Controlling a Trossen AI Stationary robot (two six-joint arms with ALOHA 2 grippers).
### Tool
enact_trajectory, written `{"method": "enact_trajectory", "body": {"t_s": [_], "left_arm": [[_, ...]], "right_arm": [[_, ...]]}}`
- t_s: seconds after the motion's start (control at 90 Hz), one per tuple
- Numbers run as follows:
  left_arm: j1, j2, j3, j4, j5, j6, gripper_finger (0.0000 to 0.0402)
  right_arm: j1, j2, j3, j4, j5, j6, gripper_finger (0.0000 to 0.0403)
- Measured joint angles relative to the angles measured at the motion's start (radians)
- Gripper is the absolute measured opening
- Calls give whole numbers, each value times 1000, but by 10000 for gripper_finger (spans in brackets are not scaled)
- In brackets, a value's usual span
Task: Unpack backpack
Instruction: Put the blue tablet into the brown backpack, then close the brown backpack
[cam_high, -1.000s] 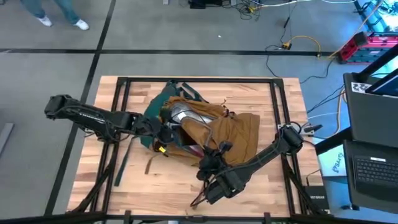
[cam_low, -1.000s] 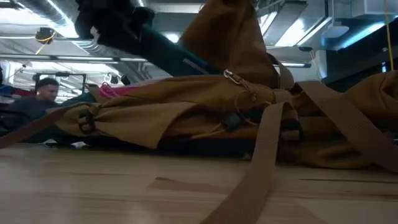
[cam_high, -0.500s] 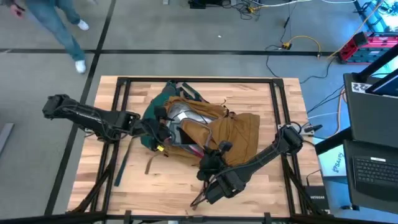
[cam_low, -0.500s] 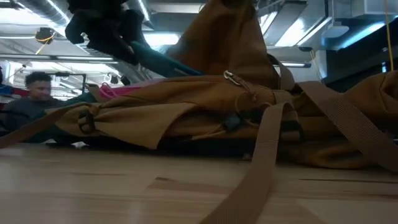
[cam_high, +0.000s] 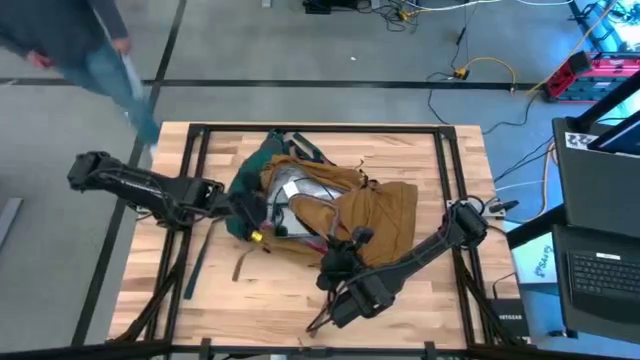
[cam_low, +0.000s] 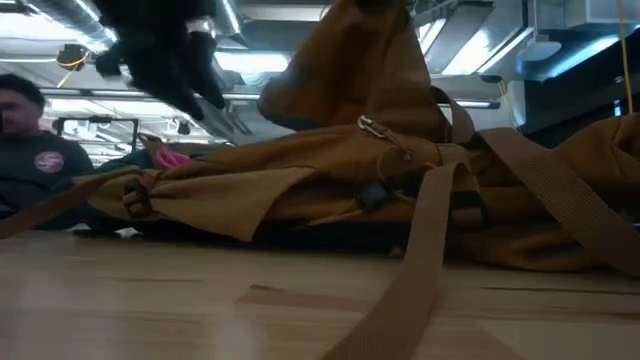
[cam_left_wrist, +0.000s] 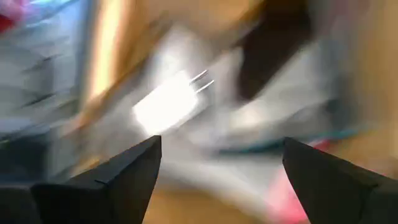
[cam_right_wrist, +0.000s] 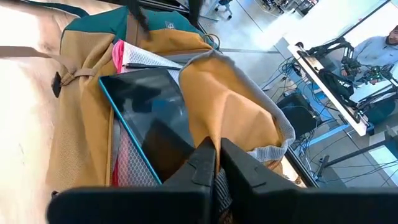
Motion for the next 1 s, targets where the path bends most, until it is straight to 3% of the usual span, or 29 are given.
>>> {"method": "enact_trajectory", "body": {"t_s": [0.078, 0.133, 0.367, 0.689, 0.856, 1.0], "left_arm": [[-39, 8, 0, 107, 155, -54, 314], [-86, 27, 1, 183, 192, -66, 314], [-233, 238, 0, 471, 131, 70, 314], [-339, 595, -1, 936, -43, 646, 314], [-343, 673, -1, 1146, -71, 804, 314], [-319, 691, 12, 1179, -26, 816, 314]], "right_arm": [[0, 0, 0, 0, 0, 0, 0], [0, 0, 0, 0, 0, 0, 0], [0, 0, 0, 6, 0, 0, 0], [0, 0, 0, 5, 0, 0, 0], [0, 0, 0, 4, 0, 0, 0], [0, 0, 0, 5, 0, 0, 0]]}}
